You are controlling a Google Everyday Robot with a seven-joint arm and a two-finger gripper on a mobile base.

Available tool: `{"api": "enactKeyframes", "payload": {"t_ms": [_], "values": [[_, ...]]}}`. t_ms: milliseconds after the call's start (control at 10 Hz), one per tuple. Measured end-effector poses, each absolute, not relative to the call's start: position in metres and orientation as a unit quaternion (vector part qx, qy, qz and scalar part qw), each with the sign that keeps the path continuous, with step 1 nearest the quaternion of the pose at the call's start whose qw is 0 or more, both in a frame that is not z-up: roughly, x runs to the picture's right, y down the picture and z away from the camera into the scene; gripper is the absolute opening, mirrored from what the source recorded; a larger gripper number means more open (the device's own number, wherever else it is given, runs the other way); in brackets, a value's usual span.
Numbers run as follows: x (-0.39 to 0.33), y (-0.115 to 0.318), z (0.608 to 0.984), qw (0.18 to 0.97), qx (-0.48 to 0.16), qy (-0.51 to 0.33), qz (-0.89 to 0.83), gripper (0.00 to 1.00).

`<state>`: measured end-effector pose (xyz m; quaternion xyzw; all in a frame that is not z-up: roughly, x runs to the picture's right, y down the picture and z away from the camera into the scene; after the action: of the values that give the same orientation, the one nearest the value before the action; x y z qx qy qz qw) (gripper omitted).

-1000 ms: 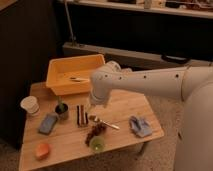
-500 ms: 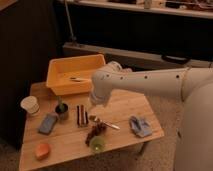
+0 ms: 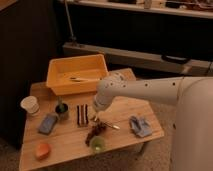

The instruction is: Place fork in plastic cup

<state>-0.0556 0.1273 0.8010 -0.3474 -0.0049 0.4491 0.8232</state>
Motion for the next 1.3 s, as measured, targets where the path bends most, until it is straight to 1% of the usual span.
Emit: {"api": "enactKeyframes", "payload": {"t_ms": [400, 600, 1300], "values": [[-0.058, 0.130, 0.822, 0.828, -0.370, -0.016, 0.422, 0.65], [-0.062, 0.144, 0.834, 0.829, -0.383, -0.015, 0.407, 0.65], [-0.060, 0.167, 0.854, 0.836, -0.401, -0.014, 0.374, 0.65]]}}
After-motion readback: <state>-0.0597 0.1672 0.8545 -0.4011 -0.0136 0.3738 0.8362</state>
